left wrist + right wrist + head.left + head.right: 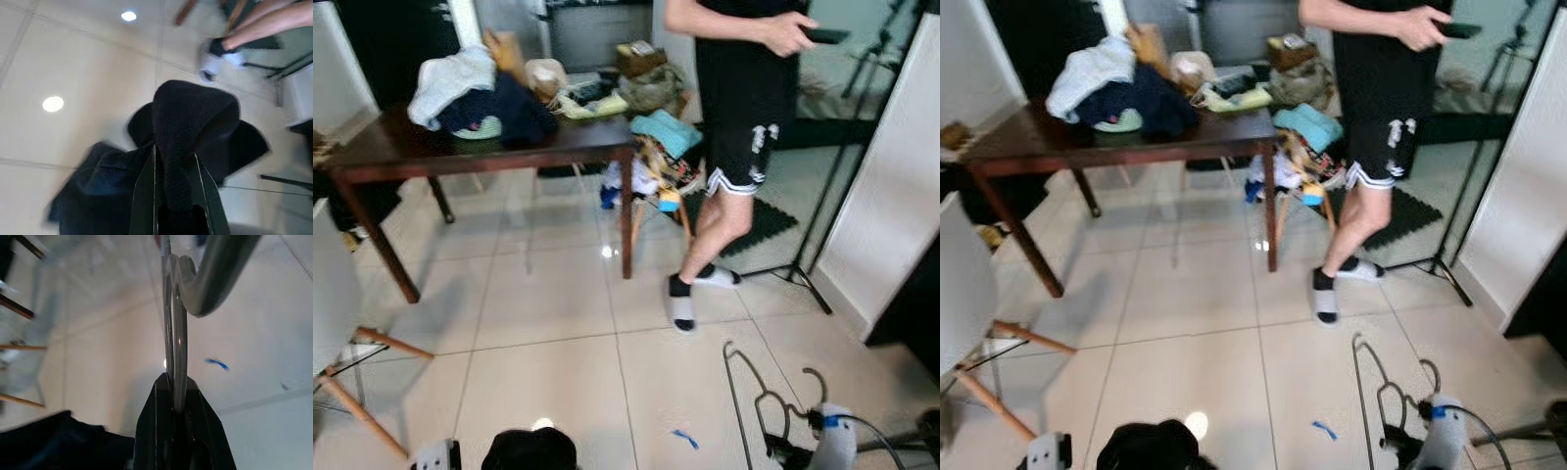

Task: Hang hanger

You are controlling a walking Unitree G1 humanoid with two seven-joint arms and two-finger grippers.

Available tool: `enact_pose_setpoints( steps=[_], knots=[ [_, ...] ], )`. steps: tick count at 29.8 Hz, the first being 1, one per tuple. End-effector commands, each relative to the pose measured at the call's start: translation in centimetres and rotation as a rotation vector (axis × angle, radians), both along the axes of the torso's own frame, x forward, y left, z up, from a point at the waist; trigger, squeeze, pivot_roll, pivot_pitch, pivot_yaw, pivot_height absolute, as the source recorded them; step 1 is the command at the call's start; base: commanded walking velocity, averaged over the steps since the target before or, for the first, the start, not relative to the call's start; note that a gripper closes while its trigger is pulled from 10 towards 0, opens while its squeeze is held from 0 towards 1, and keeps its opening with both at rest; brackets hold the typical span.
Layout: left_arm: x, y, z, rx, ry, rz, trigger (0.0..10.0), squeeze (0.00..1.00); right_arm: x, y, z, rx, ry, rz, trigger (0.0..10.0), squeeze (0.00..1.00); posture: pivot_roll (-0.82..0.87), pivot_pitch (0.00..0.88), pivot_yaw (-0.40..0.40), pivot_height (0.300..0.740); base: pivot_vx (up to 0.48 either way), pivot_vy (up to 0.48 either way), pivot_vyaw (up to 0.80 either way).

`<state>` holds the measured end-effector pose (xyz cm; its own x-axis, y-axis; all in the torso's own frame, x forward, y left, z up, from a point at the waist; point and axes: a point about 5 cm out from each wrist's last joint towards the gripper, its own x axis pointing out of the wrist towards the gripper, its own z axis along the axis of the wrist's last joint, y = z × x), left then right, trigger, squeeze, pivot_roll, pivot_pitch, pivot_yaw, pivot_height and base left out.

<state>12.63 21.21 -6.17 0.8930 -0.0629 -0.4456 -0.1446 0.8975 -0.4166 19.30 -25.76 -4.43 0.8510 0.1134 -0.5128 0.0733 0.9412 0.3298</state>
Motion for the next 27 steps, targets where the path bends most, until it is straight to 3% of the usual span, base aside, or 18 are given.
enact_pose_setpoints(
  steps=[1,3,4,7,9,11,15,18,20,22,26,27],
  knots=[
    [1.4,0.3,0.7,0.022,-0.051,0.005,10.0,0.00,0.6,0.4,0.2,-0.008,-0.005,0.038,10.0,0.00,-0.07,0.000,0.032,0.736,0.450,0.000,0.00],
    [2.9,0.7,1.8,0.022,-0.110,0.021,10.0,0.00,2.1,0.6,1.1,-0.015,-0.035,0.058,10.0,0.00,-0.06,0.000,0.026,0.736,0.456,0.000,0.00],
    [2.9,0.7,1.8,0.022,-0.110,0.021,10.0,0.00,2.1,0.6,1.1,-0.015,-0.035,0.058,10.0,0.00,-0.06,0.000,0.026,0.736,0.454,0.000,0.00],
    [5.2,1.9,4.5,0.083,-0.211,0.057,10.0,0.00,4.8,1.1,3.1,-0.029,-0.127,0.103,10.0,0.00,-0.05,0.000,0.023,0.736,0.458,0.000,0.00],
    [5.7,2.3,5.4,0.109,-0.236,0.072,10.0,0.00,5.7,1.4,3.9,-0.034,-0.163,0.116,10.0,0.00,-0.05,0.000,0.023,0.736,0.463,0.000,0.00],
    [6.8,3.2,7.3,0.158,-0.292,0.100,10.0,0.00,7.8,2.4,6.0,-0.043,-0.255,0.159,10.0,0.00,-0.05,0.000,0.023,0.736,0.465,0.000,0.00],
    [7.7,3.6,9.0,0.186,-0.347,0.114,10.0,0.00,9.3,3.5,7.8,-0.060,-0.333,0.210,10.0,0.00,-0.05,0.000,0.019,0.736,0.465,0.000,0.00],
    [9.3,3.8,11.7,0.226,-0.440,0.122,10.0,0.00,11.1,5.0,10.6,-0.064,-0.440,0.267,10.0,0.00,-0.04,0.000,0.016,0.736,0.465,0.000,0.00],
    [9.3,3.8,11.7,0.226,-0.440,0.122,10.0,0.00,11.1,5.0,10.6,-0.064,-0.440,0.267,10.0,0.00,-0.04,0.000,0.016,0.736,0.465,0.000,0.00],
    [10.4,3.6,13.9,0.261,-0.503,0.122,10.0,0.00,11.9,5.9,12.2,-0.067,-0.499,0.314,10.0,0.00,-0.04,0.000,0.014,0.736,0.465,0.000,0.00],
    [10.4,3.6,13.9,0.261,-0.503,0.122,10.0,0.00,11.9,5.9,12.2,-0.067,-0.499,0.314,10.0,0.00,-0.04,0.000,0.014,0.736,0.465,0.000,0.00],
    [10.7,3.5,14.8,0.276,-0.524,0.122,10.0,0.00,12.1,6.2,12.7,-0.072,-0.516,0.336,10.0,0.00,-0.04,0.000,0.014,0.736,0.465,0.000,0.00]
  ],
)
